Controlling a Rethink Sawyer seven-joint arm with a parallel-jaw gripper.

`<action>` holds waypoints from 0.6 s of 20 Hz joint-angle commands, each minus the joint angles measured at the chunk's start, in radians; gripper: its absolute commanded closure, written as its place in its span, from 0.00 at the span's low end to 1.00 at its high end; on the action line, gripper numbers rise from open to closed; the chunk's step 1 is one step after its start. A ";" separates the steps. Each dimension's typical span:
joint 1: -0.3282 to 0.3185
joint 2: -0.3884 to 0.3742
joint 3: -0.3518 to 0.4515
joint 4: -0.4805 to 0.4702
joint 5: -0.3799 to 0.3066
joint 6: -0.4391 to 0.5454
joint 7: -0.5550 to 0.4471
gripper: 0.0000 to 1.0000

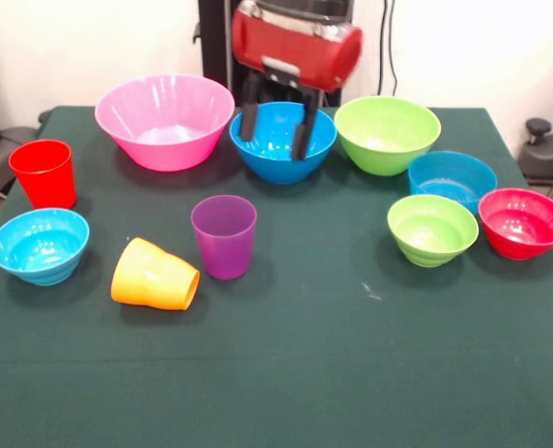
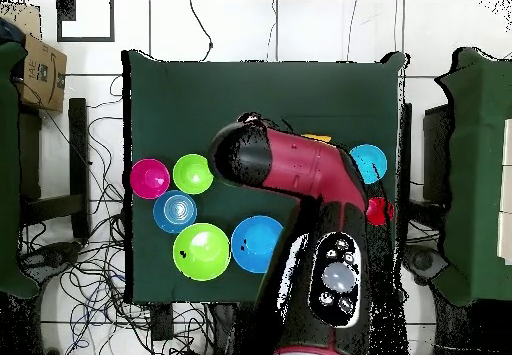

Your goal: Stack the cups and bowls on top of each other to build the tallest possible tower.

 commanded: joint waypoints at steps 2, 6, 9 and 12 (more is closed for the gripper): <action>-0.094 -0.046 0.098 0.093 -0.044 0.140 -0.099 0.00; -0.155 -0.061 0.130 0.113 -0.067 0.129 -0.156 0.00; -0.180 -0.062 0.147 0.125 -0.084 0.111 -0.165 0.00; -0.187 -0.061 0.157 0.130 -0.096 0.100 -0.158 0.00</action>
